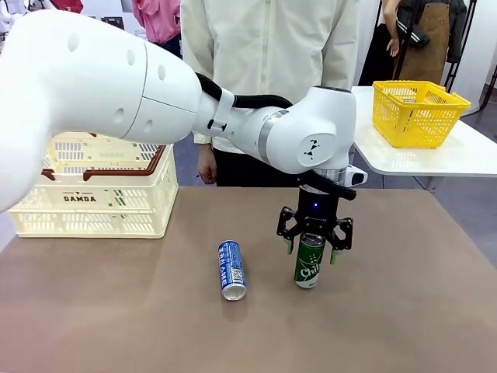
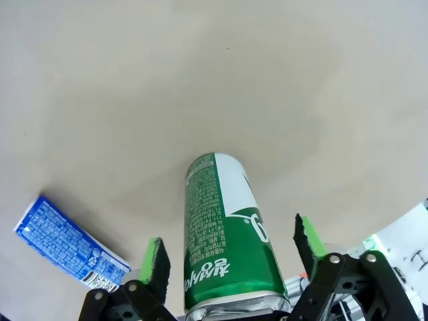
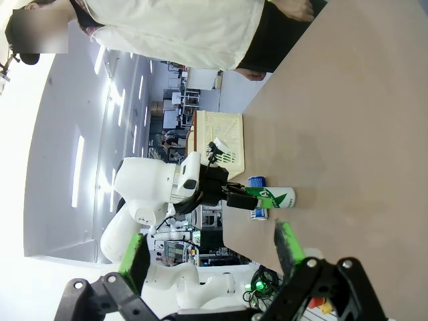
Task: Place the drinks into the Shopping basket.
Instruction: Pick up one drink and place it into the Shopping basket.
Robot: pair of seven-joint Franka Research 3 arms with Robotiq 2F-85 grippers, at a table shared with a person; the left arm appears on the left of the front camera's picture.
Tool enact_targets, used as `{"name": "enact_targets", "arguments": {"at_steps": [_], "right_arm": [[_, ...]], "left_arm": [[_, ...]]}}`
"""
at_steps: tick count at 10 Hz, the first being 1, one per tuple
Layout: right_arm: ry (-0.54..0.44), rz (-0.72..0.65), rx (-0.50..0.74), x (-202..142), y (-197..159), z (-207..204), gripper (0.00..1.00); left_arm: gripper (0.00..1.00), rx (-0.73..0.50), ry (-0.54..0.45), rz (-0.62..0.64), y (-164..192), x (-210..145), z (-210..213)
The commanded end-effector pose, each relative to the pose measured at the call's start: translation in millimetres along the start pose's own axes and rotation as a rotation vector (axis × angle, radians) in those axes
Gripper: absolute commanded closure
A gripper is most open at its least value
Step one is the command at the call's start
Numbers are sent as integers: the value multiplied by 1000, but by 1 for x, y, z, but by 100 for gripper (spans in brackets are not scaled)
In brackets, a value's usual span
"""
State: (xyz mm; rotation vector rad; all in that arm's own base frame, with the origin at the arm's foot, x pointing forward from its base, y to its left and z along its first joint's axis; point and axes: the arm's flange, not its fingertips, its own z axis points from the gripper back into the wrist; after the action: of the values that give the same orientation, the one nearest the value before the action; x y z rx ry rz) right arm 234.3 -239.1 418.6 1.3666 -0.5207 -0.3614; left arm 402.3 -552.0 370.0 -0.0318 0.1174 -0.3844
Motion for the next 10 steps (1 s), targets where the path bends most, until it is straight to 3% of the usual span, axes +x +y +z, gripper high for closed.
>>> {"name": "enact_targets", "arguments": {"at_steps": [1, 8, 10], "right_arm": [[7, 21, 5, -1, 0, 2, 0], [7, 21, 5, -1, 0, 2, 0], [7, 21, 5, -1, 0, 2, 0]], "left_arm": [[100, 33, 11, 3, 1, -3, 3], [100, 17, -34, -30, 2, -13, 7], [100, 6, -118, -88, 12, -51, 54]]}}
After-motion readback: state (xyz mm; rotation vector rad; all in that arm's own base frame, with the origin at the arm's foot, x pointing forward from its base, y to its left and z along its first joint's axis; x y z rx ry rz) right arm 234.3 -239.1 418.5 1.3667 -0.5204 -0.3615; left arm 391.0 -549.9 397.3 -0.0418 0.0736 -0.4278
